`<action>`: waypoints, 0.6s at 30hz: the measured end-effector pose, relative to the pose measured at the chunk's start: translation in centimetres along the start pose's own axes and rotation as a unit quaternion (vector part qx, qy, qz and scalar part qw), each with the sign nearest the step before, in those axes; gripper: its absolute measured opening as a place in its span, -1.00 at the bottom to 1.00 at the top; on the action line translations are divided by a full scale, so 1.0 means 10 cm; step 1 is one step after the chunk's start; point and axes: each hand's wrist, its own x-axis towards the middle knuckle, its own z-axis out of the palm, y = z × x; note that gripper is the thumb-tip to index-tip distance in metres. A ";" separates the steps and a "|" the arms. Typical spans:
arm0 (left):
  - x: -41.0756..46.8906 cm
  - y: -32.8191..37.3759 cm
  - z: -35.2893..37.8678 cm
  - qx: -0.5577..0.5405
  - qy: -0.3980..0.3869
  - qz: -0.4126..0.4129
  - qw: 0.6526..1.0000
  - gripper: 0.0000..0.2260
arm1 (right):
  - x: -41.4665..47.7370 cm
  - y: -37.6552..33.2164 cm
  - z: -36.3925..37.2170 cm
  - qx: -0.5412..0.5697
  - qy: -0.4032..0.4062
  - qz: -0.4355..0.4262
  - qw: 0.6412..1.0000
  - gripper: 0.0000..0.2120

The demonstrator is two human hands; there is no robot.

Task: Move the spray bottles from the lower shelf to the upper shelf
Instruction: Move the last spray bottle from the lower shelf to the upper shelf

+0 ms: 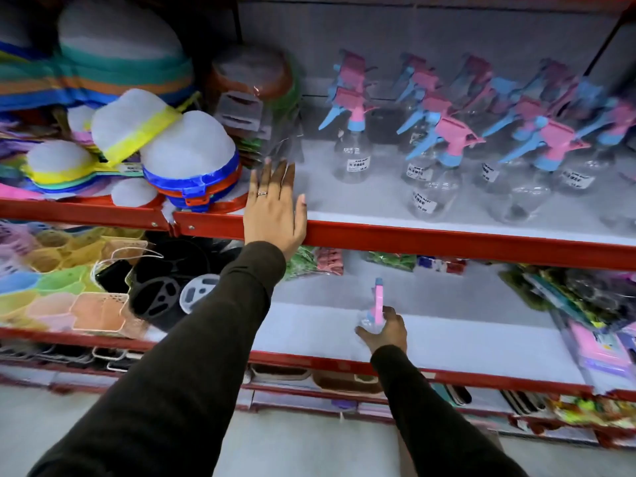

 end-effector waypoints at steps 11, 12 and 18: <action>-0.04 0.05 -0.12 0.001 -0.018 -0.007 1.000 -0.45 | -0.58 -0.33 -0.25 0.047 0.023 -0.157 0.986 -0.42; -0.04 0.06 -0.13 -0.001 -0.019 -0.007 1.000 -0.45 | -0.65 -0.38 -0.29 0.045 0.026 -0.176 0.983 -0.40; -0.06 0.05 -0.16 -0.003 -0.024 -0.003 1.000 -0.45 | -1.01 -0.77 -0.55 0.050 0.059 -0.280 0.957 -0.37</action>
